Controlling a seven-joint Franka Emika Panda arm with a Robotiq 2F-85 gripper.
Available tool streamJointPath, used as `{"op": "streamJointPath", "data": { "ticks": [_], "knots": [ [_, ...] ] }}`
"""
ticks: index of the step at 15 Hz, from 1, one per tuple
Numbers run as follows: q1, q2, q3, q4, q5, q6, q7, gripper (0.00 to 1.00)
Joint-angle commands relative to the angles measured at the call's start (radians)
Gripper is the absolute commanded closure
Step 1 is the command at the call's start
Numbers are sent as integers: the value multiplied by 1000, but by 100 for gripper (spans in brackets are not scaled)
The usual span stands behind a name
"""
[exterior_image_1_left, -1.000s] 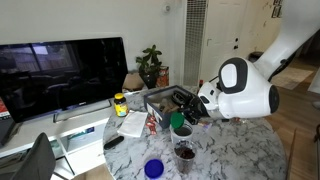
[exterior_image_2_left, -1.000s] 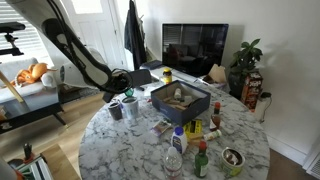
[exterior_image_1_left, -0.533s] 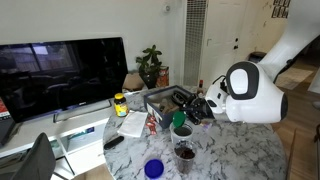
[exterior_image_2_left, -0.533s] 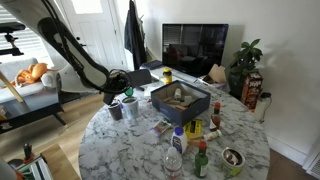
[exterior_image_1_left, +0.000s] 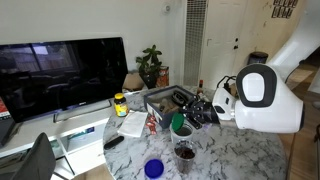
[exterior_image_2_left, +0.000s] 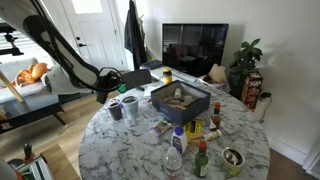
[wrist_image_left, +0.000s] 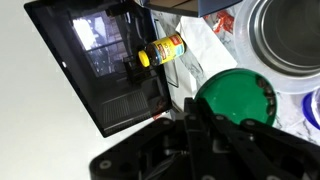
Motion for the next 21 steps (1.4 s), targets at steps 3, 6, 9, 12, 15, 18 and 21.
{"op": "streamJointPath", "data": {
  "ticks": [3, 6, 9, 12, 15, 18, 21],
  "knots": [
    [4, -19, -16, -71, 3, -98, -27, 98],
    [1, 2, -27, -84, 2, -195, -34, 98],
    [-4, 18, -34, -94, 2, -242, -17, 98],
    [-10, 39, -34, -83, 3, -205, -9, 98],
    [-8, 63, -28, -68, 3, -223, 9, 98],
    [-12, 82, -29, -55, 3, -237, 18, 98],
    [7, 75, -8, -53, 3, -283, 29, 98]
  ]
}}
